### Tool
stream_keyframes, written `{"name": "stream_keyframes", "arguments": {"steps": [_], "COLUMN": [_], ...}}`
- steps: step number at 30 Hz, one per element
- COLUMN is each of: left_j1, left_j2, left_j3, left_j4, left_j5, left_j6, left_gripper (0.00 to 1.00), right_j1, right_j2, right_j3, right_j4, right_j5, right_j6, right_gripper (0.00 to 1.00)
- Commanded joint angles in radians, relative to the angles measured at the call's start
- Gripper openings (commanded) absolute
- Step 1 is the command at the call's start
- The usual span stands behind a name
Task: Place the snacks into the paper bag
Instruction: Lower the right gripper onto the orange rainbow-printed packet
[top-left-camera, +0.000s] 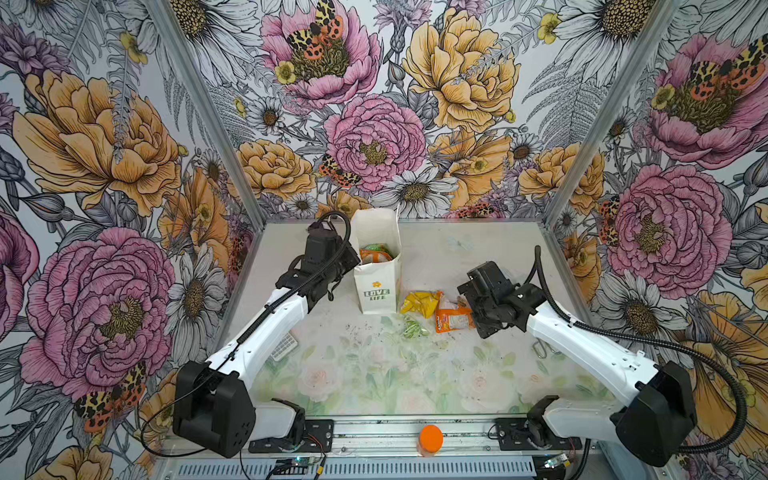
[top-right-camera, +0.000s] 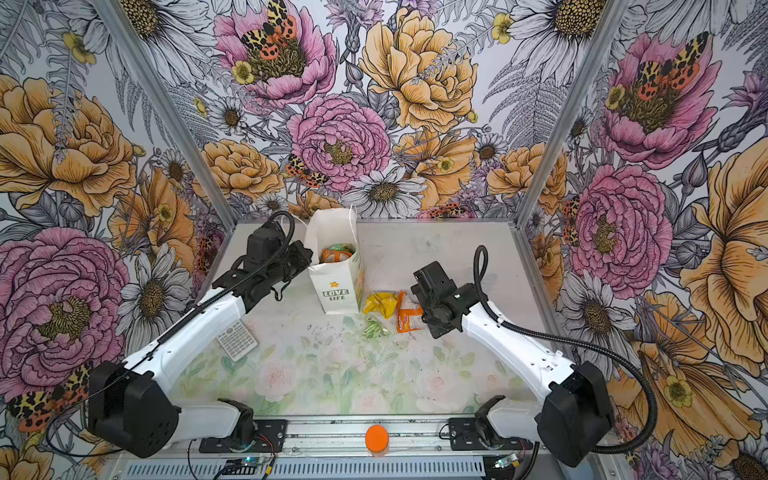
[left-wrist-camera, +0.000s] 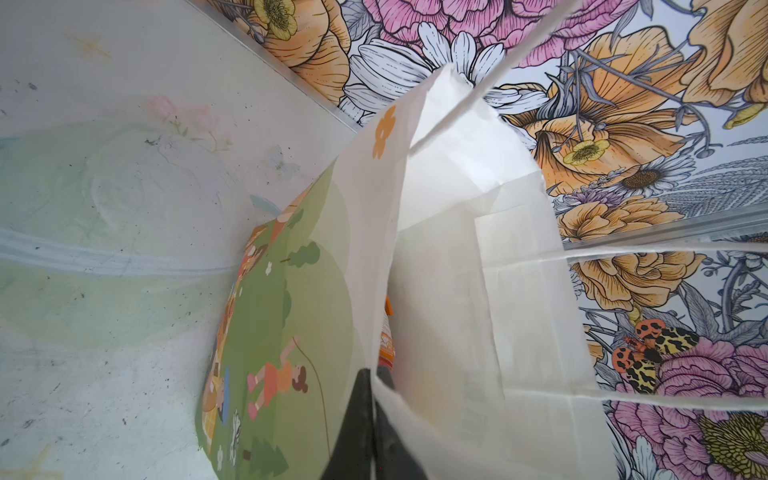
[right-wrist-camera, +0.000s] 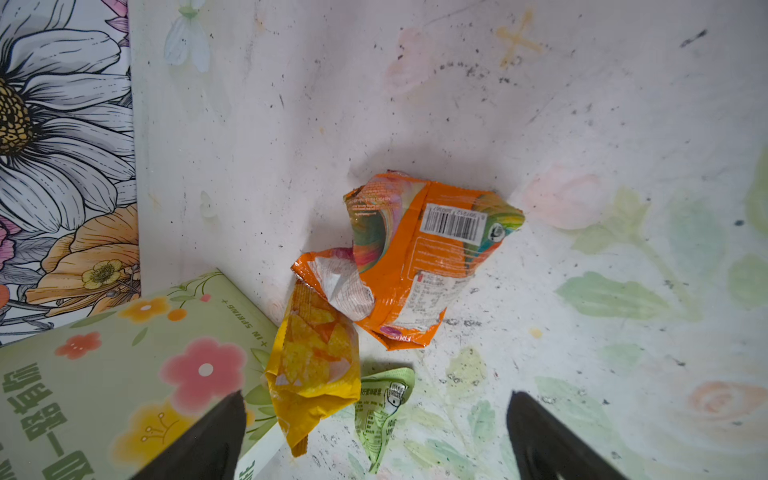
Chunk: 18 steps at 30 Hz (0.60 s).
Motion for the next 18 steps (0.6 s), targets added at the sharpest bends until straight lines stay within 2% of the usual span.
{"name": "stream_keyframes", "arguments": {"steps": [1, 18], "left_j1": [0.002, 0.014], "left_j2": [0.018, 0.016], "left_j3": [-0.008, -0.009], "left_j4": [-0.048, -0.048], "left_j5": [0.006, 0.015], "left_j6": [0.004, 0.01], "left_gripper": [0.0, 0.0], "right_j1": [-0.008, -0.057], "right_j2": [0.037, 0.176], "right_j3": [0.002, -0.01], "right_j4": [0.015, 0.118], "right_j5": [0.013, -0.064], "right_j6": [0.048, 0.102], "right_gripper": [1.0, 1.0]}}
